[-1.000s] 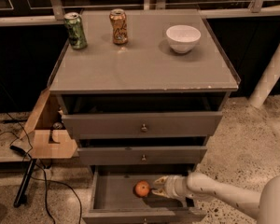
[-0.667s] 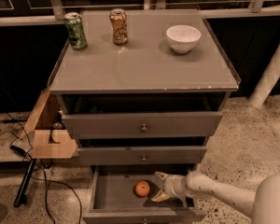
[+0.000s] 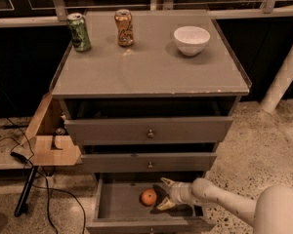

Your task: Pick orange from bottom drawer and place on counter

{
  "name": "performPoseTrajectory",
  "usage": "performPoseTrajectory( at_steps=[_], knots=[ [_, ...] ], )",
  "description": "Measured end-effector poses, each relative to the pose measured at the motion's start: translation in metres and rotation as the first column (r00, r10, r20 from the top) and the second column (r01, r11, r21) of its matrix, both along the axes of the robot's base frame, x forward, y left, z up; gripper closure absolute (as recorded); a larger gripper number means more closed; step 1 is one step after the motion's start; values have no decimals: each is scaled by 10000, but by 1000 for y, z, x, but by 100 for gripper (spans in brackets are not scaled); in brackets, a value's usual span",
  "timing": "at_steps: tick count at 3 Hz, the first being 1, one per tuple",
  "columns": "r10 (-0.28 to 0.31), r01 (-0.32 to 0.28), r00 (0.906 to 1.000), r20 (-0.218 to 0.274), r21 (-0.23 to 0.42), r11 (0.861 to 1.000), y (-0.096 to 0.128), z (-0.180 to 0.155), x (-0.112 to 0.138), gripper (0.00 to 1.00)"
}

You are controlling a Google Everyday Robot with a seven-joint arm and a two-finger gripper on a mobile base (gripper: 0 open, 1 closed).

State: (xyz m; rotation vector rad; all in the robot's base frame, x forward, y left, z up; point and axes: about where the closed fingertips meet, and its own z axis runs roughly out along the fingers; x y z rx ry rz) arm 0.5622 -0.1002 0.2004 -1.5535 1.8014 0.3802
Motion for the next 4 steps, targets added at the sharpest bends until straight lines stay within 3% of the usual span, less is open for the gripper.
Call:
performPoseTrajectory(
  at_steps=[2,4],
  knots=[
    [132,-103,9989,-453,652,9978,20,-34,10,29],
    [648,-528,9924,-1048,1130,9922,48,-59,6,30]
  ],
)
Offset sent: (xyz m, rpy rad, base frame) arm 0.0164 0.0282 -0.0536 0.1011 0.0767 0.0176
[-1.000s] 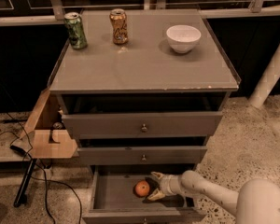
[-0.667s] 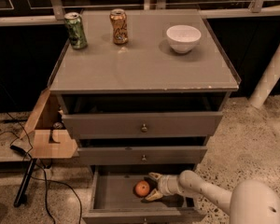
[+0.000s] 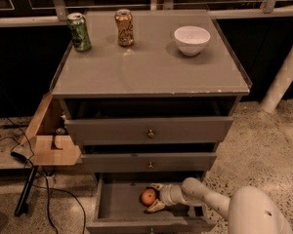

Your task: Pick orange from bottom drawer and place on counter

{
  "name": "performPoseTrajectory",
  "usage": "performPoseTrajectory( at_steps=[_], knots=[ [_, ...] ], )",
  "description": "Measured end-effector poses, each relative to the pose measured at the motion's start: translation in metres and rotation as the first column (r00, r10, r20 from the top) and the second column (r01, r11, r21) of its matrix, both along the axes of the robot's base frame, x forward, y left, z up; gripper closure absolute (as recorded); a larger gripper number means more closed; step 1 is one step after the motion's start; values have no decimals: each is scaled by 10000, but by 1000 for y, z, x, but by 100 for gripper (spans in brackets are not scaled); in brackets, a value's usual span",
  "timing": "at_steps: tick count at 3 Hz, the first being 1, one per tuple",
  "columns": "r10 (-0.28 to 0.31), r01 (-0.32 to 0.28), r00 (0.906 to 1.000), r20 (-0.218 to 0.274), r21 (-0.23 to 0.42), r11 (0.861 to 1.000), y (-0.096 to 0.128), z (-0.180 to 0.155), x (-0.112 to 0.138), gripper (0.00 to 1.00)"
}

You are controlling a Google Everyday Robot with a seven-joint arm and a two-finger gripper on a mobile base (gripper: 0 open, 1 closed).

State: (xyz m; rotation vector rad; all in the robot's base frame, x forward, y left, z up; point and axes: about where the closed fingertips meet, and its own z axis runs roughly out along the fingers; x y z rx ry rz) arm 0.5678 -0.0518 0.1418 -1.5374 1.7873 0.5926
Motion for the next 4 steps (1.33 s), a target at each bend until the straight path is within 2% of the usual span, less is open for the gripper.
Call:
performPoseTrajectory(
  at_steps=[1,2,4],
  knots=[
    [221,-219,9997,-95,256,9994,12,-5,-2,33],
    [223,-221,9997,-97,257,9994,12,-5,-2,52],
    [224,-221,9997,-98,258,9994,12,-5,-2,98]
  ],
)
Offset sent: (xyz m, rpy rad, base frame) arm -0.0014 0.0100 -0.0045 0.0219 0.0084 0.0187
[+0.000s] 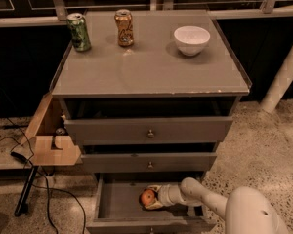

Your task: Pick orange from bottom drawer and place on counter

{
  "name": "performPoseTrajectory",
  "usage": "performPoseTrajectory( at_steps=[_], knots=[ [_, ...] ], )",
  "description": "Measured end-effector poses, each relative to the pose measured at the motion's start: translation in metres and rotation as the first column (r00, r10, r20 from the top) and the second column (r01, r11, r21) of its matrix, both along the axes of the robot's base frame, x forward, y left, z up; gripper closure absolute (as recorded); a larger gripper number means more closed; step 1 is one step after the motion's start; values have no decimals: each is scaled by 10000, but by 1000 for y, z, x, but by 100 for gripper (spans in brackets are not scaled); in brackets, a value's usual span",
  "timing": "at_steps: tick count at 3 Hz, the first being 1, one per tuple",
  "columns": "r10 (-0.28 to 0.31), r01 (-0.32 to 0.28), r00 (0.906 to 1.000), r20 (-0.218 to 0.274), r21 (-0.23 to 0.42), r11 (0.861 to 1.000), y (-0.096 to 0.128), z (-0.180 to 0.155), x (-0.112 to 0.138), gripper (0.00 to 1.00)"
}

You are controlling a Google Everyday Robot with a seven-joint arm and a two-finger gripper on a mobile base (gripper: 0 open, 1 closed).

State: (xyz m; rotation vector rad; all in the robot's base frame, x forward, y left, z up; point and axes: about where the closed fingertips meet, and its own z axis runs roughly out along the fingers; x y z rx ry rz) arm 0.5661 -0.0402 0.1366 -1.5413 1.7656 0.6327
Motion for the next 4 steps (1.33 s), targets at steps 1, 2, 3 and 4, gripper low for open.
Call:
performPoseTrajectory(
  at_steps=[1,2,3,4],
  knots=[
    [-56,56,10000,52,-41,10000,-6,22,-6,100],
    [-341,351,9990,286,-364,9987,-20,105,-8,100],
    [-736,748,9970,242,-546,9957,-19,178,-15,100],
    [-256,280,9992,306,-812,9963,-13,206,-32,100]
  ],
)
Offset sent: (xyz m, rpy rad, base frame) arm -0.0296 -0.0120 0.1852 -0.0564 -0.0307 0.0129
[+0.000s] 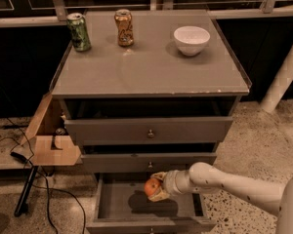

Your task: Pick orange from bottom drawer and place on counter

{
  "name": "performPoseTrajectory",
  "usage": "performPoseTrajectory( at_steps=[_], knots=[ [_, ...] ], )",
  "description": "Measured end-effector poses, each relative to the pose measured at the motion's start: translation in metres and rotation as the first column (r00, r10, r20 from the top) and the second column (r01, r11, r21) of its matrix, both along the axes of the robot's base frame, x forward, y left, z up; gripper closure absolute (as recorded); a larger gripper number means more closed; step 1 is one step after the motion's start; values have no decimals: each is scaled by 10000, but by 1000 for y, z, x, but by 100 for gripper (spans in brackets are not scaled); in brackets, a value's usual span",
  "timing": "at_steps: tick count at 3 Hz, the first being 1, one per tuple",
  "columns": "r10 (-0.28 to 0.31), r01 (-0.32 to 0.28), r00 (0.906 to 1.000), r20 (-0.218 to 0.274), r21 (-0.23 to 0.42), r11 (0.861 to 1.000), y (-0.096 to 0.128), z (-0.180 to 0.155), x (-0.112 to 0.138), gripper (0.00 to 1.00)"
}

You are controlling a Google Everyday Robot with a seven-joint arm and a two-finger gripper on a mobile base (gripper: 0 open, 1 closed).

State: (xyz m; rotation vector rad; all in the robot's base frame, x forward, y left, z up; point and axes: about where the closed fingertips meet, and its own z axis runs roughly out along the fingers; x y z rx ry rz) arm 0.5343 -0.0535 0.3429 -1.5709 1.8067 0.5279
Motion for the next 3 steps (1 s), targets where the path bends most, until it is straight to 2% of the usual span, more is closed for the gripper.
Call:
performPoseTrajectory(
  at_steps=[1,2,3],
  knots=[
    [-68,68,10000,3,76,9999,0,7,-1,100],
    [-276,275,9996,11,305,9992,-1,28,-3,100],
    [-585,575,9982,156,578,9967,5,90,-19,100]
  ],
)
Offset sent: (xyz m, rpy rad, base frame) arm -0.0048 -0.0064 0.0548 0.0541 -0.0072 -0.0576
